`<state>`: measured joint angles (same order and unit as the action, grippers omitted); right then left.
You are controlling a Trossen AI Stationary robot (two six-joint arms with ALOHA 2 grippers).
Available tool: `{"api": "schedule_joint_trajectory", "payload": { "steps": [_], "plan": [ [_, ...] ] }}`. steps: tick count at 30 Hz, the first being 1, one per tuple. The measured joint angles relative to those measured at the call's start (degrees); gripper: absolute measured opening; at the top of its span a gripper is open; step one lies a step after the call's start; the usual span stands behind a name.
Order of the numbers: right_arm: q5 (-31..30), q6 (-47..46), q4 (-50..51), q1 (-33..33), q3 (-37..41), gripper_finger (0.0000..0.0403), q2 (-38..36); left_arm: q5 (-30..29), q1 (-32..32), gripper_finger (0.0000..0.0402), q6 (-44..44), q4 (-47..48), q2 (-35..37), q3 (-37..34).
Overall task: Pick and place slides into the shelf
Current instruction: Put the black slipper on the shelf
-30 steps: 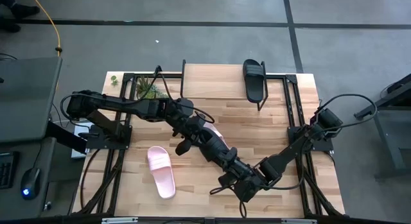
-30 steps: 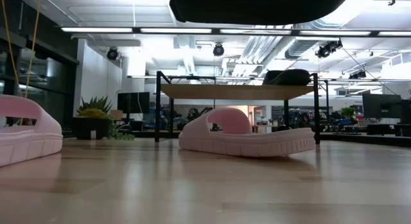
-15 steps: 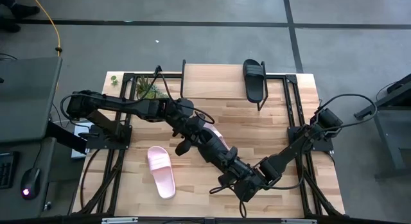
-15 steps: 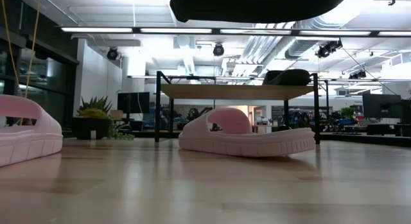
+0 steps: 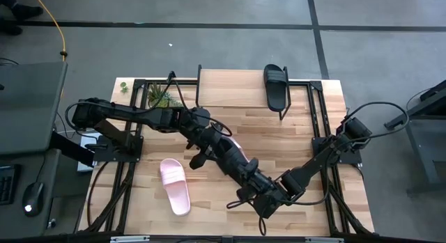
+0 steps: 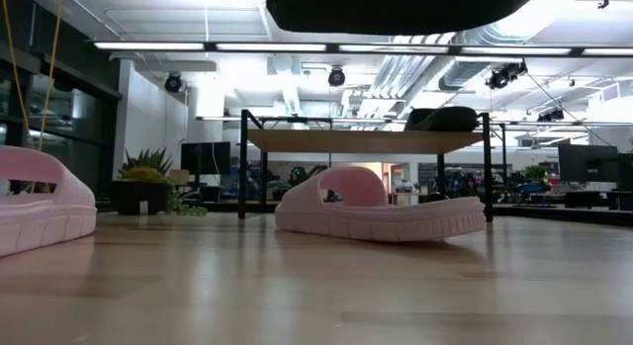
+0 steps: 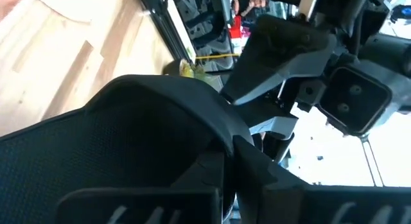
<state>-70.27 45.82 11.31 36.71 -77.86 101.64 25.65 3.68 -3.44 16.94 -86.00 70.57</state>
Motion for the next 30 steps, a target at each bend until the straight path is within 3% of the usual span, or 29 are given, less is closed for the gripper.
{"api": "schedule_joint_trajectory", "payload": {
  "steps": [4, 10, 19, 24, 30],
  "plan": [
    [-0.6, -2.2, 0.1, 0.0, 0.0, 0.0001, -0.1, -2.1, 0.0, 0.0163, 1.0, 0.0, 0.0, 0.0],
    [3.9, -7.8, 0.9, -0.2, 0.0, 0.0001, -3.0, -7.8, -0.1, 0.0187, 6.1, 1.1, 2.9, 0.0],
    [5.8, -18.6, 11.5, -1.4, 0.0, 0.0001, -6.8, -17.7, 0.0, 0.0170, 8.2, 4.6, 9.5, 0.1],
    [5.9, -20.8, 13.9, -3.9, 0.0, 0.0000, -8.5, -17.8, 0.0, 0.0159, 8.5, 7.6, 10.9, 0.1],
    [14.3, -24.2, 14.6, -9.1, 0.0, 0.0000, -12.6, -19.0, 0.0, 0.0146, 11.0, 11.1, 11.5, 0.0]
  ]
}}
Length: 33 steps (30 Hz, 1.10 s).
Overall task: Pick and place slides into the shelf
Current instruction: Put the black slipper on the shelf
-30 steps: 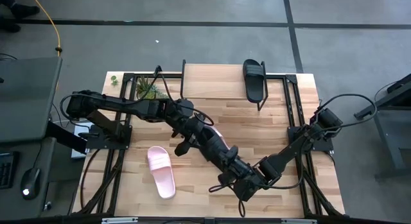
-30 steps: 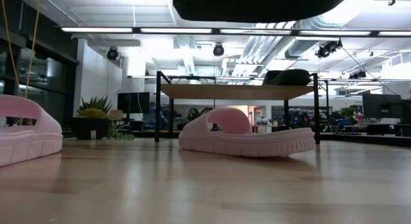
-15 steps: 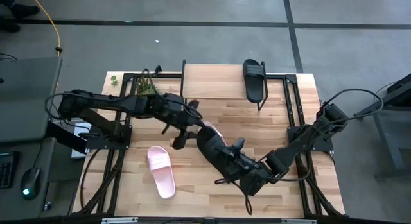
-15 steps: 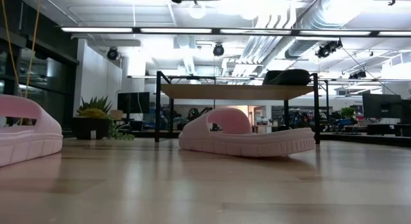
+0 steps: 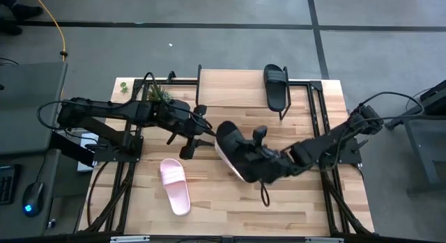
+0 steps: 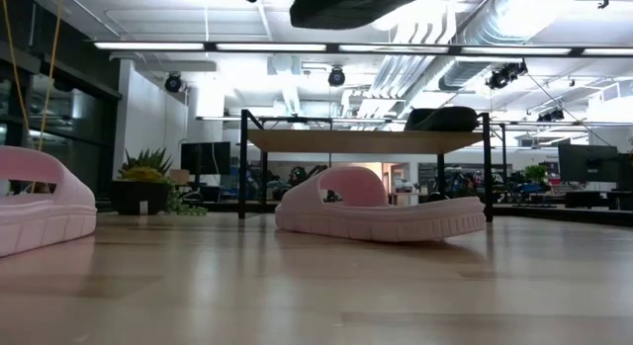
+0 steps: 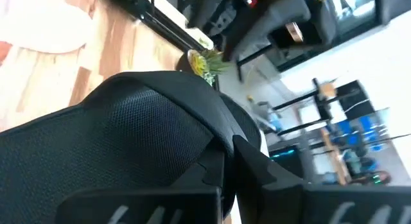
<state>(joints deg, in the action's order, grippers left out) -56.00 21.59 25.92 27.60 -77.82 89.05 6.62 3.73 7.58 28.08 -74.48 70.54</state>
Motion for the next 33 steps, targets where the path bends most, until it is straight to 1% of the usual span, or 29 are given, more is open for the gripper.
{"api": "schedule_joint_trajectory", "payload": {
  "steps": [7, 13, 18, 21, 24, 29, 33],
  "plan": [
    [2.1, 0.3, 0.2, -5.5, 0.0, 0.0000, -5.2, -2.2, 0.0, 0.0129, 1.8, 0.8, 2.0, 0.0],
    [7.6, -0.1, 1.7, -11.1, 0.0, 0.0000, -10.2, -2.2, 0.0, 0.0117, 3.3, 0.7, 3.0, 0.0],
    [13.5, 0.7, 2.2, -16.7, 0.0, 0.0000, -12.6, -1.7, 0.0, 0.0115, 4.8, 1.4, 3.1, 0.0],
    [18.6, 1.0, 2.2, -20.5, 0.0, 0.0000, -13.5, -1.8, 0.0, 0.0115, 6.1, 2.5, 3.1, 0.0],
    [23.7, 1.7, 2.1, -24.6, -0.1, 0.0000, -14.1, -1.7, 0.0, 0.0115, 7.4, 2.6, 3.1, 0.0],
    [28.7, 3.1, 1.2, -31.1, -0.1, 0.0000, -14.5, -2.3, 0.0, 0.0115, 9.3, 3.9, 3.1, 0.0],
    [34.6, 3.7, 0.2, -36.1, -0.1, 0.0000, -14.5, -3.1, 0.0, 0.0114, 10.0, 3.8, 3.4, -1.1]
  ]
}}
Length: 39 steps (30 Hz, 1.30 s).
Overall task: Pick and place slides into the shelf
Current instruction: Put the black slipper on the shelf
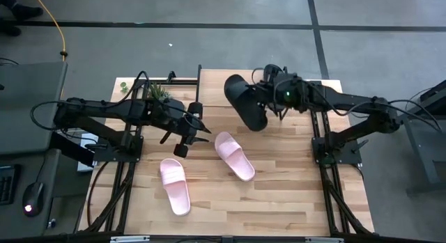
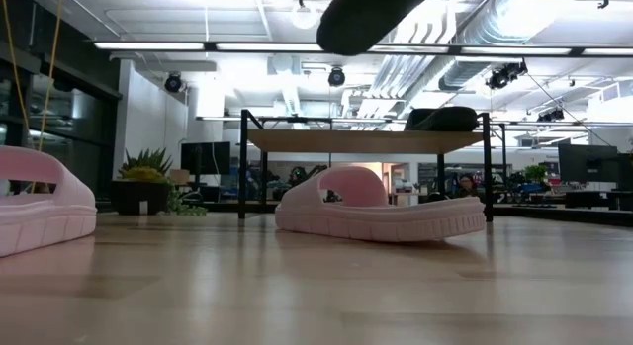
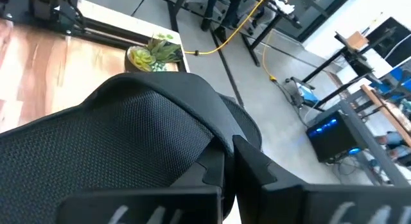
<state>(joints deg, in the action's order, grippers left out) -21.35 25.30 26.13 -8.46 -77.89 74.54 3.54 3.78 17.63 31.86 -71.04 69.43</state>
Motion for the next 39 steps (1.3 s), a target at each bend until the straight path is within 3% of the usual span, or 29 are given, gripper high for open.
{"api": "schedule_joint_trajectory", "payload": {
  "steps": [12, 18, 23, 29, 39],
  "plan": [
    [9.7, 0.2, -0.5, -9.5, 0.1, 0.0000, 0.0, 4.9, 7.7, 0.0110, 0.1, -6.6, 4.7, -10.0],
    [10.6, 1.5, -8.5, -12.9, 8.0, 0.0000, -1.0, 10.2, 11.4, 0.0110, -1.5, -12.9, 7.4, -15.3],
    [7.6, 3.2, -16.0, -14.5, 13.8, 0.0000, -1.2, 10.9, 11.2, 0.0110, -1.7, -13.0, 8.1, -16.3],
    [-4.1, 3.7, -25.8, -14.5, 19.3, 0.0000, -1.2, 13.5, 11.2, 0.0110, -2.9, -14.5, 8.1, -16.3],
    [-5.5, 3.5, -28.0, -15.3, 22.6, 0.0000, -1.2, 13.6, 11.2, 0.0111, -2.9, -13.3, 8.1, -16.3]
  ]
}}
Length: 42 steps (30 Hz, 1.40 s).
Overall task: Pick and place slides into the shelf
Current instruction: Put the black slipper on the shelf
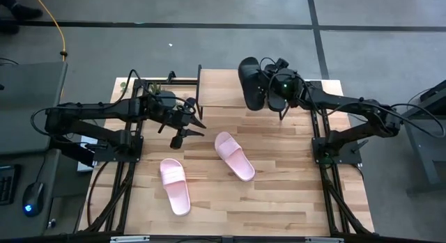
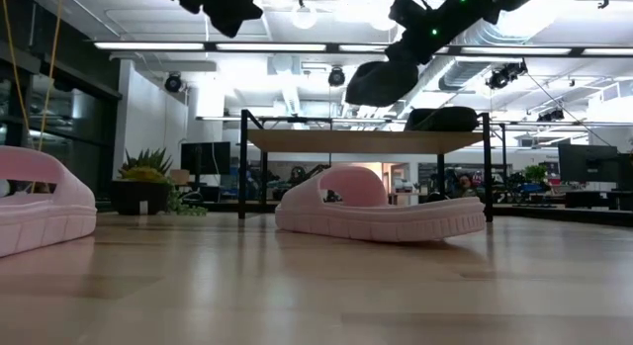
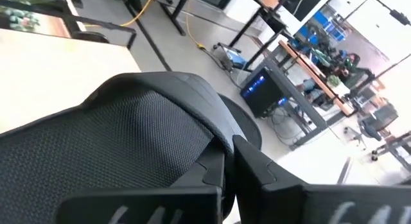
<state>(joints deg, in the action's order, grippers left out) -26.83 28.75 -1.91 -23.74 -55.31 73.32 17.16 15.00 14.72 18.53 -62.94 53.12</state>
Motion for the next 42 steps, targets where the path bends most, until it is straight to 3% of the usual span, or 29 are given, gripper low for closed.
{"api": "schedule_joint_trajectory", "payload": {
  "steps": [42],
  "plan": [
    [1.8, -0.2, -0.9, -4.5, 0.0, 0.0000, 4.7, 0.1, 0.0, 0.0110, -0.1, -0.4, 0.0, 0.0]
  ]
}}
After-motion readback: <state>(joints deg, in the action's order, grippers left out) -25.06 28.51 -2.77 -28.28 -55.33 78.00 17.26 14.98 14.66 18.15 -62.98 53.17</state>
